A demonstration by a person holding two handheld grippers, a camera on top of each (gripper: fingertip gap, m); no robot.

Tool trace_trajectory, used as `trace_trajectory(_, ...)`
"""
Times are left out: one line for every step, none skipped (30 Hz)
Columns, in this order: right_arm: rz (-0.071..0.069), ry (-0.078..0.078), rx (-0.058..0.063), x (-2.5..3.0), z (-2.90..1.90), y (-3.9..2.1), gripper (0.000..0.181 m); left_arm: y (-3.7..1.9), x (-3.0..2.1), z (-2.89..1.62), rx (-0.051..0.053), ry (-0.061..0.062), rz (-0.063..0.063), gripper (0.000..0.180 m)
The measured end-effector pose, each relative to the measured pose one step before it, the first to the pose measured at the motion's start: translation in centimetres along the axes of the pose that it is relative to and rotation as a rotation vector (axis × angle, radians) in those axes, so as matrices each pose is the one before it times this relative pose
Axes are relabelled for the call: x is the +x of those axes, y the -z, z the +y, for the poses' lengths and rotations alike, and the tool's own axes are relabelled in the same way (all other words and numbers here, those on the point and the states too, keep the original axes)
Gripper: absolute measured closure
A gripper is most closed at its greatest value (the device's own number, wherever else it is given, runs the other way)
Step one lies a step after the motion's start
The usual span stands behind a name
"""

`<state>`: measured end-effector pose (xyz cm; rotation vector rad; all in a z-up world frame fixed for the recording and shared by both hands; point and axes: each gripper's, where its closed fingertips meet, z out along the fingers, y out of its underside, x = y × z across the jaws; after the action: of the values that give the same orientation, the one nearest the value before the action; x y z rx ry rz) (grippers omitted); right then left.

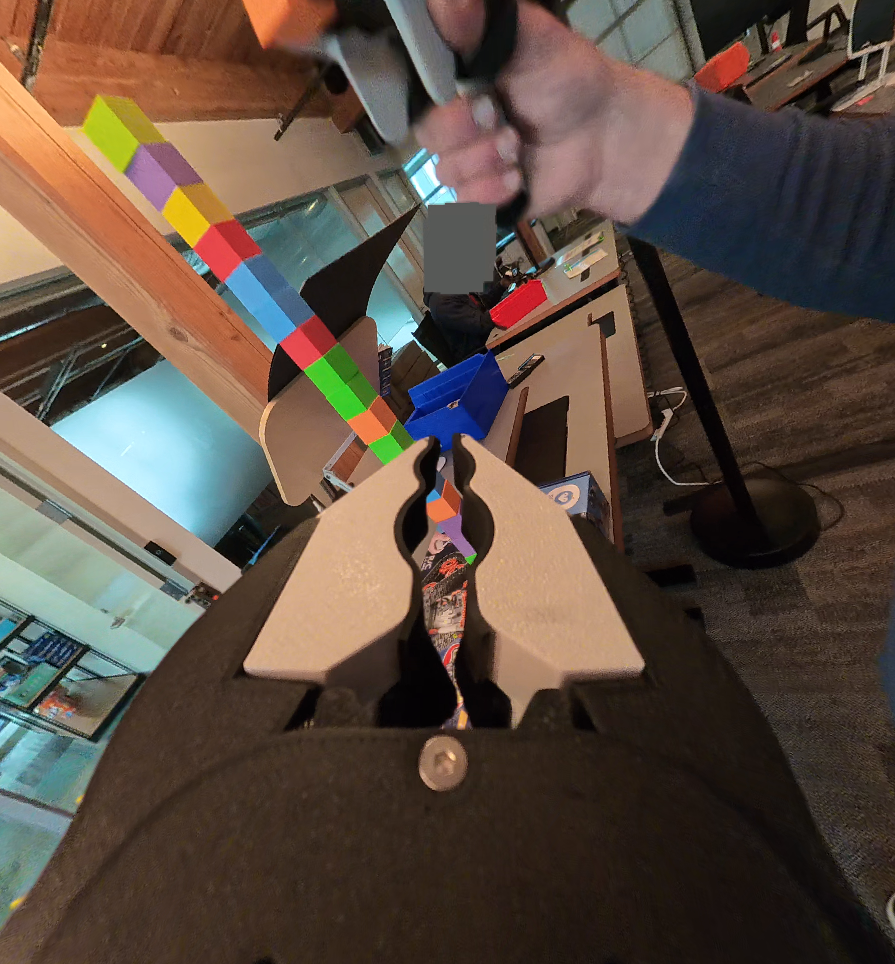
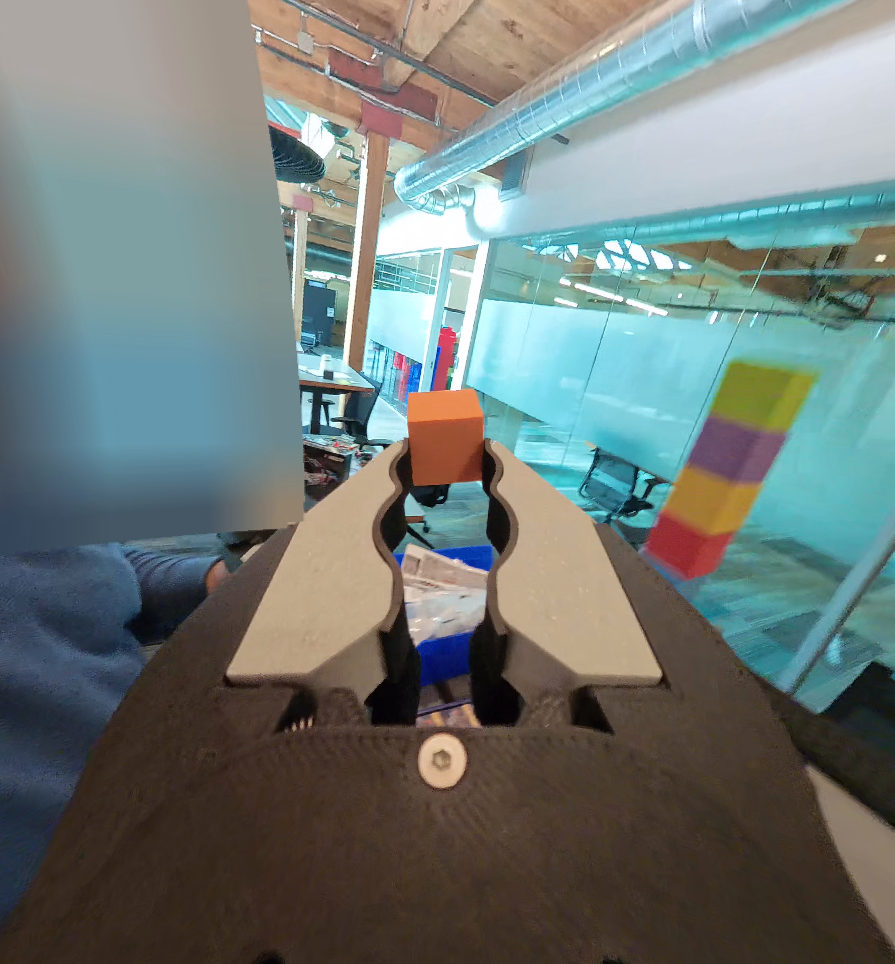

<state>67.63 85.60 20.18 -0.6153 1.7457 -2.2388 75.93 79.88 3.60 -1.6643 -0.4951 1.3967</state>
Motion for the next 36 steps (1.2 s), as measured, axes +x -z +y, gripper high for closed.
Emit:
trace_trajectory(0.0036,0.0263,0.005,1.093,-1.485,0.248,0.156,-0.529,-0.072,0.373,-0.0124,0.0061,-0.0083,0.177)
trace_trajectory(0.0023,0.0189,0.0011,1.116,-1.346,0.126,0.156,-0.541,-0.133,0.325,-0.0125,0.002,-0.0139,0.177)
trace_trajectory(-0.0024,0.0148,-0.01,1.108,-1.067,-0.026,0.156,-0.498,-0.038,0.13,-0.0017,-0.0014,-0.0108,0.177)
trace_trajectory(0.0028,0.0064,-0.01,1.288,-0.884,-0.082,0.156,-0.512,0.049,0.062,-0.0002,0.0002,-0.0043,0.177)
trace_trajectory(0.0014,-0.0099,-0.005,1.379,-0.757,-0.154,0.156,-0.522,0.044,0.124,-0.0061,0.0011,-0.0036,0.177)
trace_trajectory(-0.0186,-0.0285,-0.0135,1.199,-0.476,-0.251,0.156,-0.462,-0.069,0.095,-0.0055,-0.0012,-0.0099,0.177)
trace_trajectory(-0.0287,-0.0309,-0.017,1.042,-0.303,-0.296,0.156,-0.398,-0.02,-0.014,0.0005,0.0016,-0.0064,0.177)
trace_trajectory(-0.0181,-0.016,-0.0021,1.071,-0.38,-0.261,0.156,-0.362,0.009,-0.05,0.0028,0.0074,-0.0014,0.177)
trace_trajectory(-0.0186,-0.0084,-0.0017,0.906,-0.275,-0.277,0.156,-0.333,0.031,0.01,0.001,0.0068,0.0002,0.176)
trace_trajectory(-0.0269,-0.0093,-0.022,0.661,0.08,-0.351,0.156,-0.307,-0.016,0.081,-0.002,0.0014,-0.0037,0.176)
trace_trajectory(-0.0141,-0.0064,-0.0222,0.697,0.157,-0.324,0.156,-0.28,-0.009,0.135,-0.0059,-0.0002,-0.0025,0.176)
trace_trajectory(-0.0033,-0.0007,-0.0057,0.701,0.011,-0.281,0.156,-0.267,0.02,0.153,-0.0075,0.0031,0.0015,0.177)
trace_trajectory(-0.0166,-0.001,-0.0061,0.425,0.103,-0.279,0.156,-0.231,0.009,0.11,-0.0043,0.0066,0.0009,0.176)
trace_trajectory(-0.0252,-0.0113,-0.0091,0.285,0.198,-0.25,0.156,-0.165,-0.077,-0.016,0.0022,0.0038,-0.006,0.175)
trace_trajectory(-0.0199,-0.0204,0.0015,0.345,0.096,-0.17,0.156,-0.125,-0.061,-0.039,0.0025,-0.0001,-0.0049,0.176)
trace_trajectory(-0.0218,-0.0191,0.0068,0.27,0.078,-0.165,0.156,-0.109,-0.048,-0.01,-0.0016,-0.0006,-0.003,0.176)
trace_trajectory(-0.0224,-0.0164,-0.0042,0.225,0.251,-0.191,0.156,-0.086,-0.083,-0.007,-0.0013,0.0,-0.005,0.176)
trace_trajectory(-0.0119,-0.0124,-0.0106,0.337,0.356,-0.191,0.156,-0.033,-0.088,-0.056,0.0015,0.0004,-0.0052,0.176)
trace_trajectory(-0.0068,-0.0058,-0.0032,0.307,0.218,-0.135,0.156,-0.013,-0.062,-0.037,0.0008,0.0009,-0.0026,0.176)
trace_trajectory(-0.0182,-0.0052,-0.0001,0.074,0.142,-0.105,0.156,-0.004,-0.03,-0.01,-0.0006,0.0005,-0.0005,0.177)
trace_trajectory(-0.0188,-0.0069,-0.0026,0.017,0.142,-0.051,0.156,-0.013,-0.054,0.07,-0.0035,0.0021,-0.0014,0.177)
trace_trajectory(-0.0068,-0.0036,-0.0006,0.143,0.096,-0.003,0.156,-0.014,-0.068,0.104,-0.0043,0.0025,-0.0028,0.177)
trace_trajectory(-0.0055,-0.0013,0.0029,0.128,0.062,0.011,0.156,0.001,-0.022,0.059,-0.0009,0.0033,-0.0008,0.177)
trace_trajectory(-0.0101,-0.0042,-0.0012,0.057,0.12,0.0,0.156,0.013,-0.009,-0.017,0.0032,0.0048,0.0002,0.177)
trace_trajectory(-0.0065,-0.0051,-0.0072,0.079,0.195,-0.02,0.156,0.007,-0.029,-0.008,0.0023,0.0046,-0.0016,0.177)
trace_trajectory(-0.0053,-0.0002,-0.0069,0.042,0.154,-0.029,0.156,-0.006,-0.018,0.022,-0.0012,0.0018,-0.0004,0.177)
trace_trajectory(-0.0057,0.0019,-0.0074,-0.026,0.147,-0.046,0.156,-0.014,-0.025,0.034,-0.0021,-0.0012,-0.0007,0.177)
trace_trajectory(-0.0033,0.0018,-0.0064,-0.005,0.092,-0.025,0.156,-0.027,-0.023,0.03,-0.002,-0.0006,-0.0013,0.177)
trace_trajectory(-0.0021,0.0015,-0.0031,0.018,0.016,0.001,0.156,-0.021,-0.021,0.005,-0.0009,0.0011,-0.0003,0.177)
trace_trajectory(-0.0031,0.0012,0.0,0.024,-0.037,0.029,0.156,-0.025,-0.003,-0.024,0.0007,0.001,0.0003,0.177)
trace_trajectory(-0.0004,-0.0005,-0.0009,0.078,-0.023,0.021,0.156,-0.038,0.015,-0.013,0.0009,0.0001,0.0008,0.177)
trace_trajectory(0.0001,-0.0011,-0.0021,0.1,0.026,0.009,0.156,-0.056,0.018,0.021,-0.0009,-0.0003,0.0008,0.177)
trace_trajectory(-0.0059,-0.0008,-0.0014,0.011,0.035,-0.017,0.156,-0.051,0.011,0.039,-0.0016,-0.0004,-0.0001,0.177)
trace_trajectory(-0.0073,-0.0026,-0.0032,0.007,0.071,-0.032,0.156,-0.037,0.029,0.009,-0.0009,0.0001,0.0014,0.177)
trace_trajectory(-0.0002,-0.004,-0.0068,0.118,0.123,-0.04,0.156,-0.026,0.037,-0.01,0.0002,0.0003,0.0016,0.177)
trace_trajectory(-0.0004,-0.001,-0.0046,0.101,0.099,-0.022,0.156,-0.009,0.045,-0.018,0.0002,-0.0002,0.0015,0.177)
